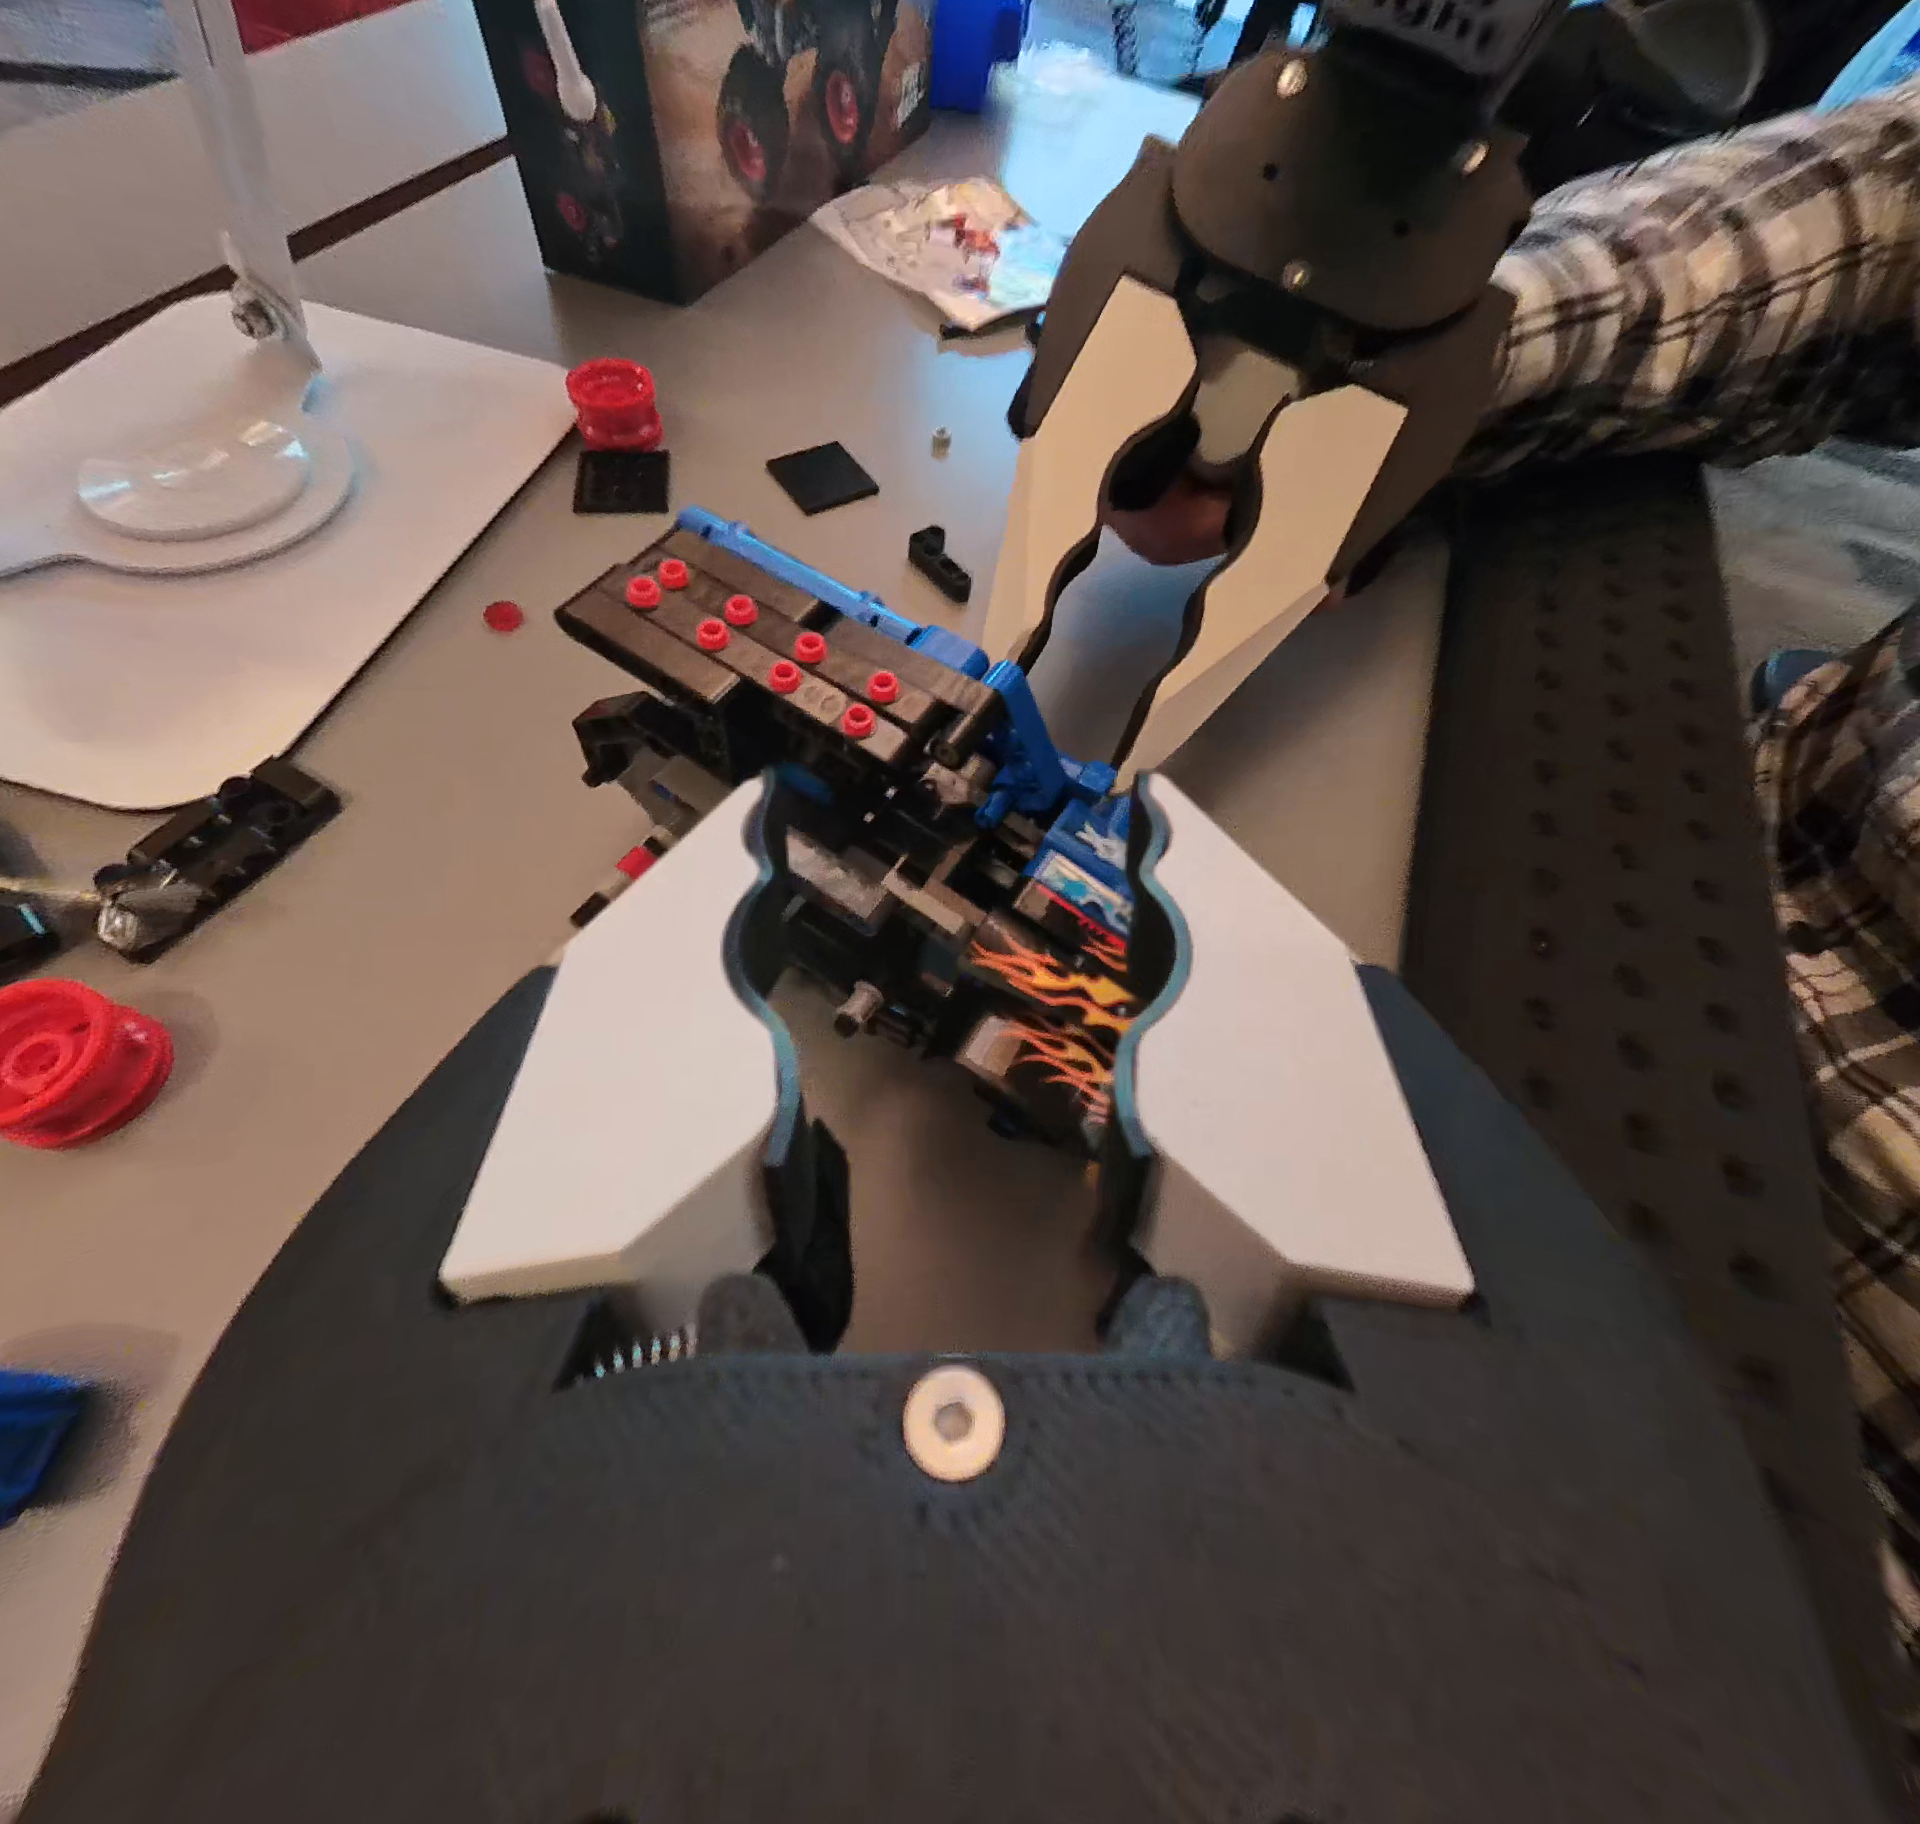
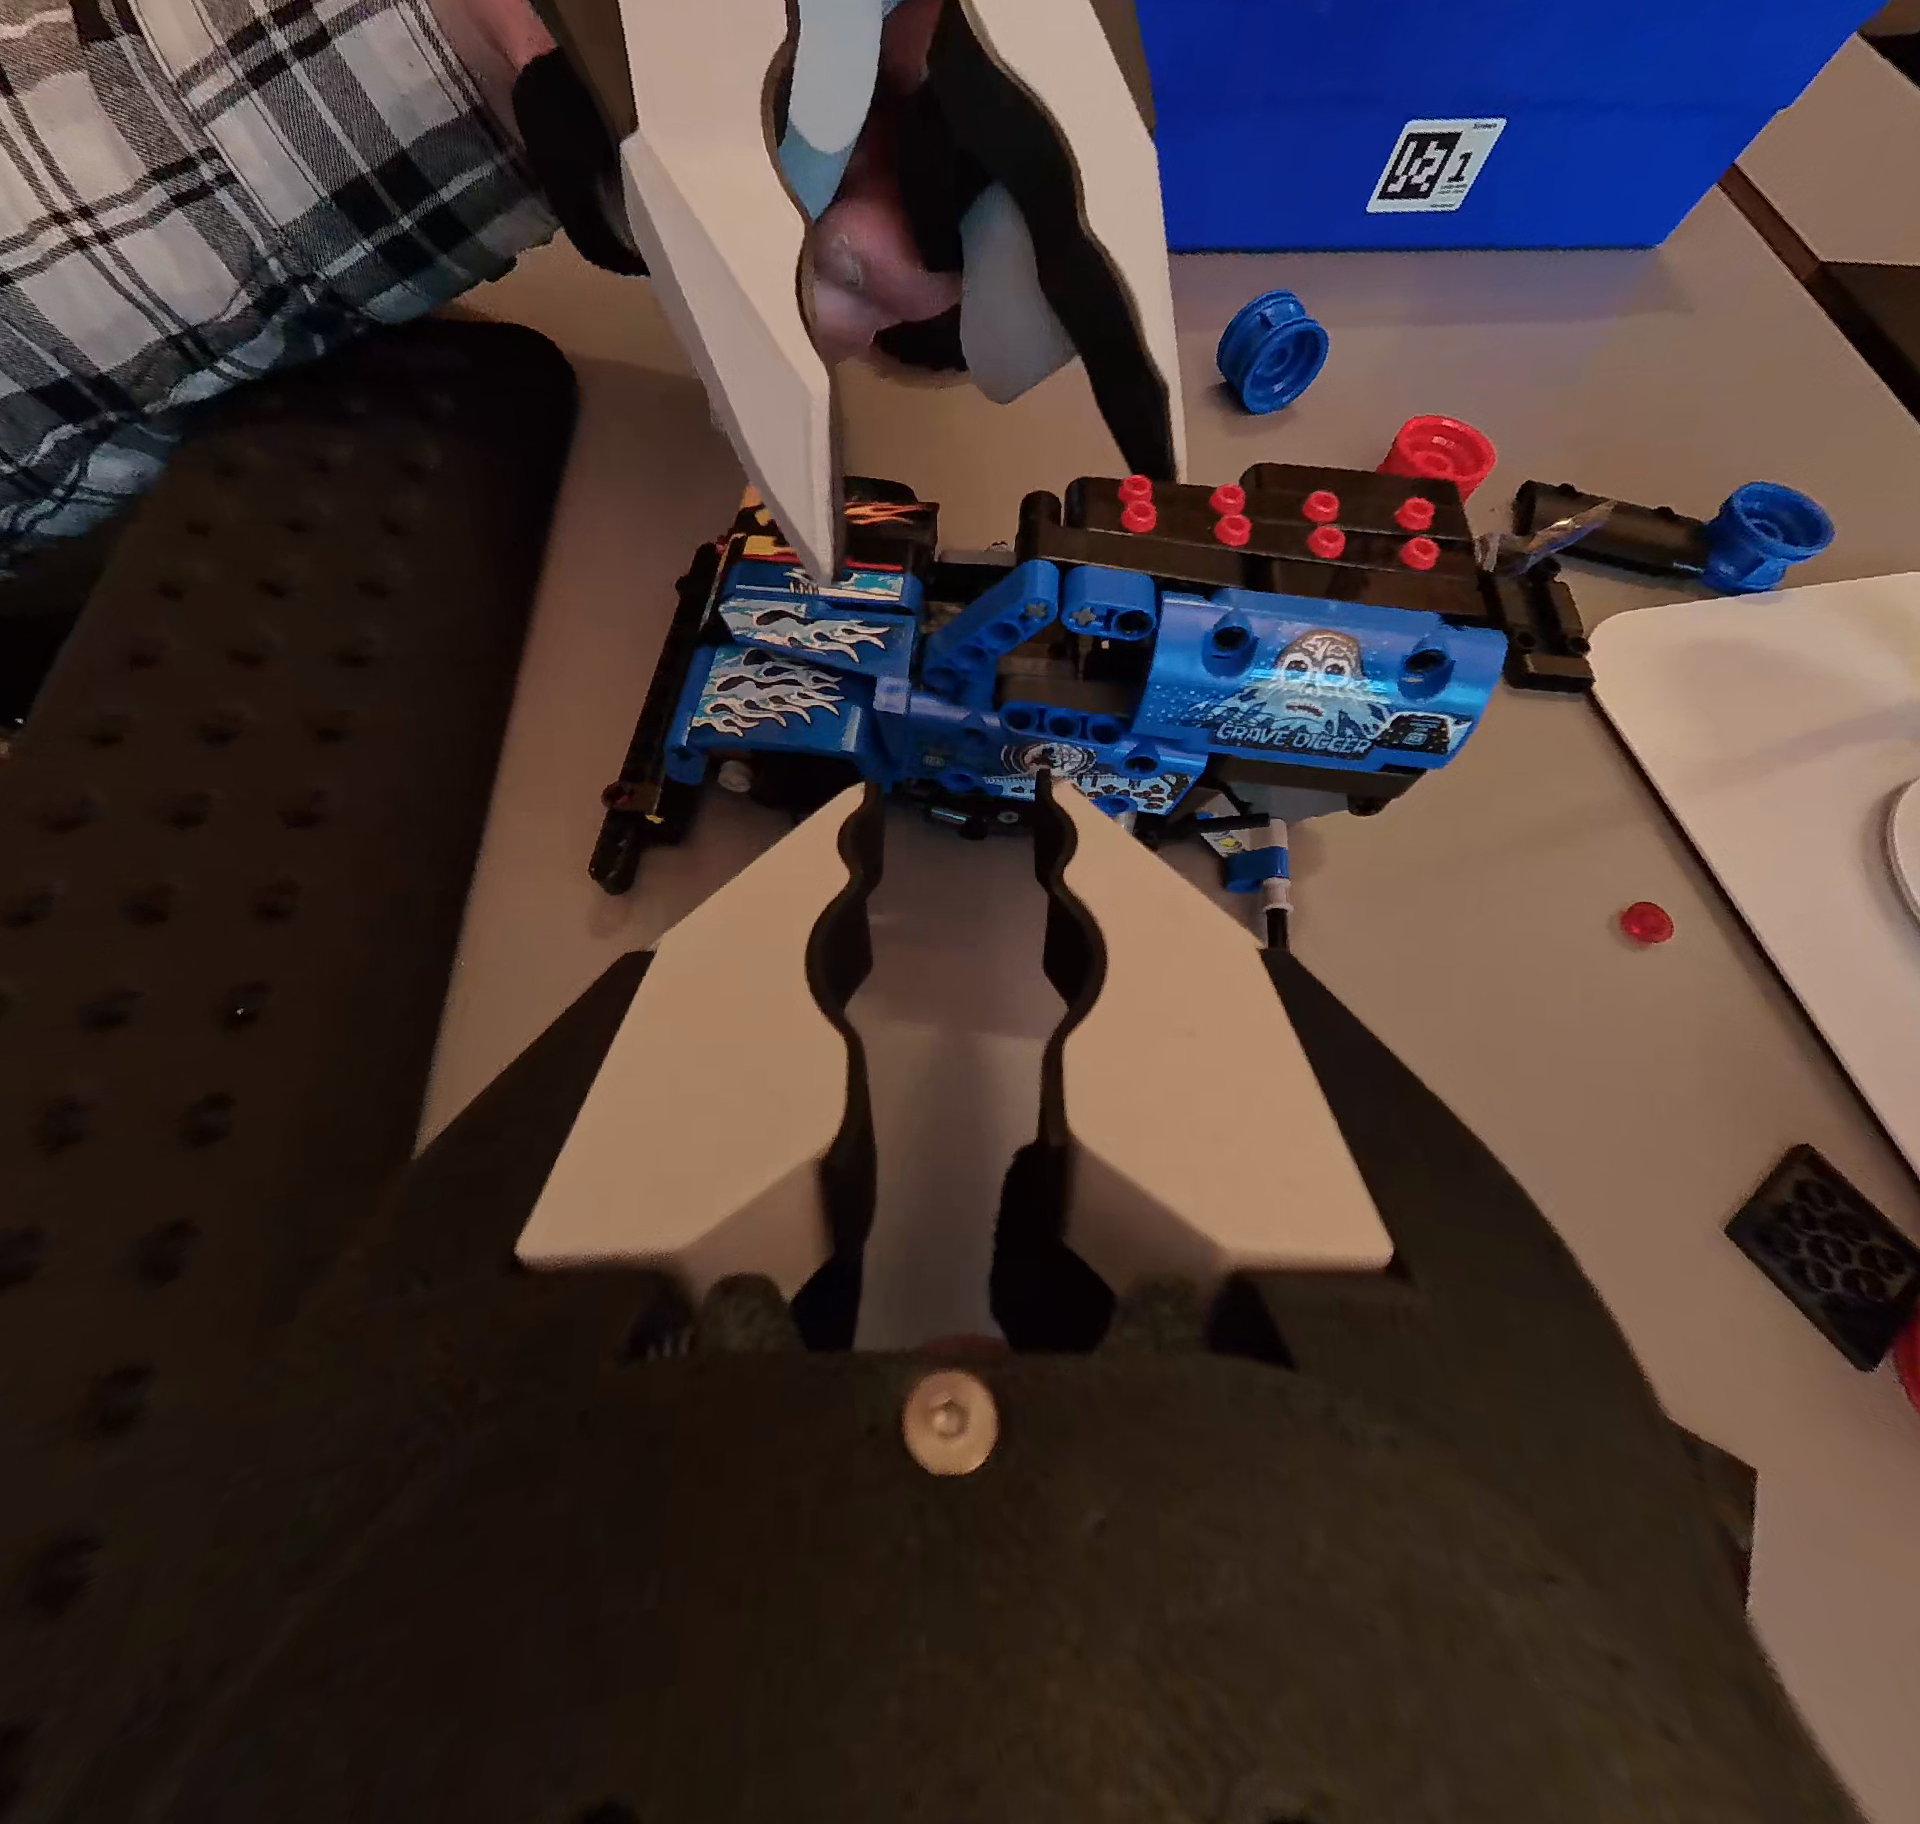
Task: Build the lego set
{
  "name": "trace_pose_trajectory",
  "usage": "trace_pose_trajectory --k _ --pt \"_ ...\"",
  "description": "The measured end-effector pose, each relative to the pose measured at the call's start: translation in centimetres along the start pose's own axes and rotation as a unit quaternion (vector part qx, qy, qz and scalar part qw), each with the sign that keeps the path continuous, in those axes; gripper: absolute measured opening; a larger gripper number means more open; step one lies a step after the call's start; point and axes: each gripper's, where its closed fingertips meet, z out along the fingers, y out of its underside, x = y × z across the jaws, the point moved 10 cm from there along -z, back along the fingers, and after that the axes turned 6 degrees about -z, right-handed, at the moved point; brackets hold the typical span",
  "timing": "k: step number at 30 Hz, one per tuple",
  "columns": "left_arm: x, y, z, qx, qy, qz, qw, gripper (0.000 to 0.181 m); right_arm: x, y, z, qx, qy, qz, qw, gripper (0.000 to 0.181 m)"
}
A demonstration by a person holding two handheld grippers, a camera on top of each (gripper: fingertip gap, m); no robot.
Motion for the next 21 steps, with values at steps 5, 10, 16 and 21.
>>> trace_pose_trajectory --k 5,10,16,21 --pt "-0.1 0.2 0.4 -0.017 -0.019 0.013 1.000 0.058 0.2 0.2 0.1 -0.005 0.001 -0.003 1.000 0.028" --pt "-0.1 0.2 0.8 -0.011 -0.022 0.024 0.999 0.054 0.4 0.5 0.3 -0.010 0.001 -0.001 1.000 0.029" --pt "0.2 0.1 1.4 -0.007 -0.011 0.029 0.999 0.053 0.6 0.7 0.2 -0.015 0.007 -0.009 1.000 0.029" --pt "0.1 0.0 1.5 0.001 -0.022 0.033 0.999 0.059 0.9 0.7 -0.1 -0.017 0.018 -0.018 1.000 0.032"
